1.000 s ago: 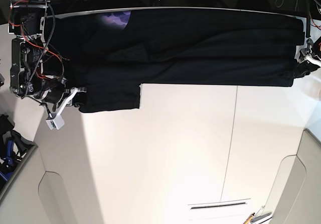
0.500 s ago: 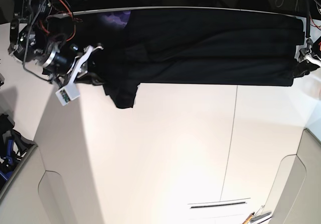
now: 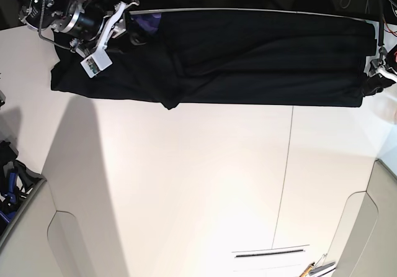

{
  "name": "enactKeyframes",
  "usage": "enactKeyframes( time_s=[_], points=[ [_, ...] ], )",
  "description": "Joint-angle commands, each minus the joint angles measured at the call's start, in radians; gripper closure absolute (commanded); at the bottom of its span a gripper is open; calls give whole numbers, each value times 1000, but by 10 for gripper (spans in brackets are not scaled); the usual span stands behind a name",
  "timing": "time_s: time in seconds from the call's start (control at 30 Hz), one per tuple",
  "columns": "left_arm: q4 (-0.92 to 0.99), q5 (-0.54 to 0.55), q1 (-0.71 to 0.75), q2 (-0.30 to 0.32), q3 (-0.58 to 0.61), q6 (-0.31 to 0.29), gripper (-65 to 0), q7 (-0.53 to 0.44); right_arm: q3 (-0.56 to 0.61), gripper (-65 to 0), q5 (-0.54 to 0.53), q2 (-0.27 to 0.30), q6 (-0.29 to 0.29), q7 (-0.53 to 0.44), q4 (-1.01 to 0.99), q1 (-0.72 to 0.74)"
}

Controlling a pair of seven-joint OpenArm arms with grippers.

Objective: Fold the T-shirt properly
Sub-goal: 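Fold the shirt end near the right gripper inward and press it flat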

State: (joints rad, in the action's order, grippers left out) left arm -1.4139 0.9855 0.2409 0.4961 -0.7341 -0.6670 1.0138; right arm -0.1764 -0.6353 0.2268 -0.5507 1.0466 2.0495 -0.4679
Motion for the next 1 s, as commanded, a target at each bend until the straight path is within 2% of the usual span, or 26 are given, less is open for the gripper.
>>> enactKeyframes(
  time_s=[0.0, 0.17, 0.4, 0.53, 0.8, 0.87, 0.97],
  points=[
    [-17, 20, -5, 26, -8, -11, -276, -15, -5, -327, -20, 6, -4, -27, 26, 3],
    [-17, 21, -5, 25, -35, -31, -291, -23, -6, -328, -5, 5, -4, -32, 103, 11],
    [-16, 28, 14, 25, -143, -31, -291, -29, -7, -328, 146, 6, 6, -112, 142, 14],
    [-2, 28, 64, 23, -150, -31, -371, -31, -7, -328, 209, 6, 24, -116, 134, 25],
    [174, 31, 80, 16, -149, -31, -381, -93, -7, -328, 217, 6, 24, -130, 82, 71],
    [223, 71, 80, 16, -149, -31, -381, -88, -7, -328, 217, 6, 24, -131, 76, 75],
    [251, 164, 80, 13, -149, -31, -381, -26, -7, -328, 216, 5, 24, -134, 76, 77]
  ],
)
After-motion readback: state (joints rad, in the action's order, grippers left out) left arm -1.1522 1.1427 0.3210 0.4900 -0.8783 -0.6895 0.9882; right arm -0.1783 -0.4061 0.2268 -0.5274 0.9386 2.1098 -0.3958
